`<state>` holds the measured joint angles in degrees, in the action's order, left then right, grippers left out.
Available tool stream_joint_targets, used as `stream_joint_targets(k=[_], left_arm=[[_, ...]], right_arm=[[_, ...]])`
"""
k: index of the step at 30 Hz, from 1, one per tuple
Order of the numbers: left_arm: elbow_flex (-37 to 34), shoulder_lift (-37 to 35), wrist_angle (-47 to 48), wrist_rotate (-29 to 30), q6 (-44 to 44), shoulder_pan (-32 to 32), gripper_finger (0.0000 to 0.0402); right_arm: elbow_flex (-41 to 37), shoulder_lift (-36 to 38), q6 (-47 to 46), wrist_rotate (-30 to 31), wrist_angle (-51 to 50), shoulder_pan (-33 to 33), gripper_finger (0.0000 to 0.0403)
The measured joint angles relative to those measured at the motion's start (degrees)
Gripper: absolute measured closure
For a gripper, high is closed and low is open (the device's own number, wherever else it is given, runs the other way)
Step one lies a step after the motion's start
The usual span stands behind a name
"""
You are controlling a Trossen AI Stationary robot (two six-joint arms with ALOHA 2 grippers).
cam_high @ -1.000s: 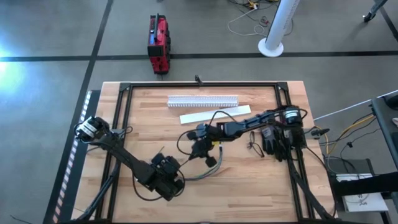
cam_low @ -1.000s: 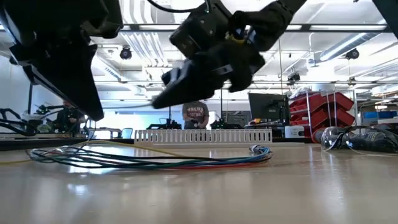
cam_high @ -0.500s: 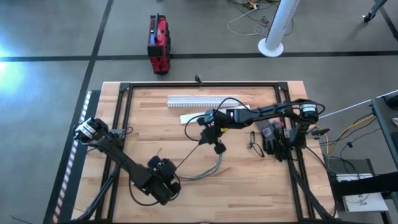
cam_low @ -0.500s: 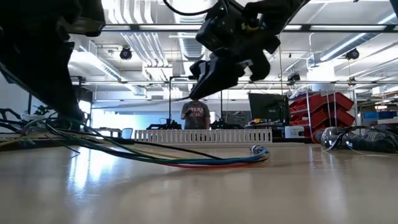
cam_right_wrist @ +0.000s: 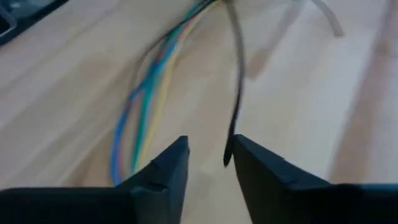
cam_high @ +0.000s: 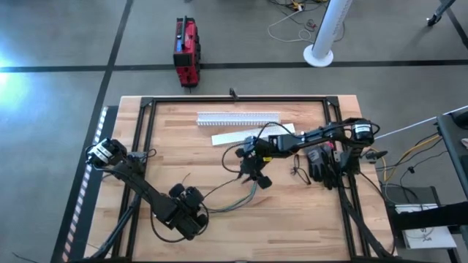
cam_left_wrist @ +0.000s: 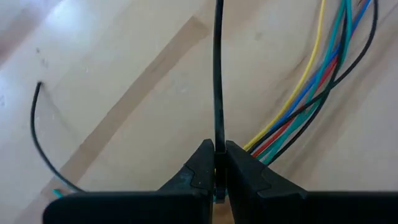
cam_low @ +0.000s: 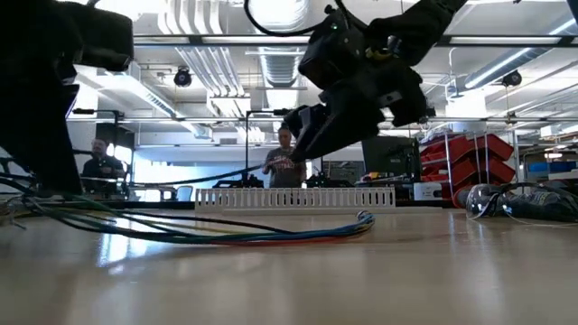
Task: Ziptie cables
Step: Wrap the cables together using a black zip tie
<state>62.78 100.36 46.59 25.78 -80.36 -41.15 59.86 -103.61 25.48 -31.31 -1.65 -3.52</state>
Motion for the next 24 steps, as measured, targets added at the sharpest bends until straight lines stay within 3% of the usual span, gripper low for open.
stream_joint_targets(k=[5,11,20,24], left_arm=[[-0.9,0.0,0.5,-3.0,-0.1,0.0,0.0393],[-1.0,0.0,1.1,-4.9,0.2,-0.1,0.0393],[-1.0,0.0,1.3,-9.1,1.8,-0.1,0.0393],[-1.0,0.0,1.2,-10.4,1.8,-0.4,0.0393]], right_arm=[[-3.2,0.0,0.0,-0.2,5.7,3.9,0.0256],[-5.8,0.0,-2.9,0.8,10.2,8.9,0.0261],[-7.3,-2.8,-3.4,12.7,9.9,12.1,0.0273],[-7.3,-3.4,-5.1,21.4,9.8,10.9,0.0281]])
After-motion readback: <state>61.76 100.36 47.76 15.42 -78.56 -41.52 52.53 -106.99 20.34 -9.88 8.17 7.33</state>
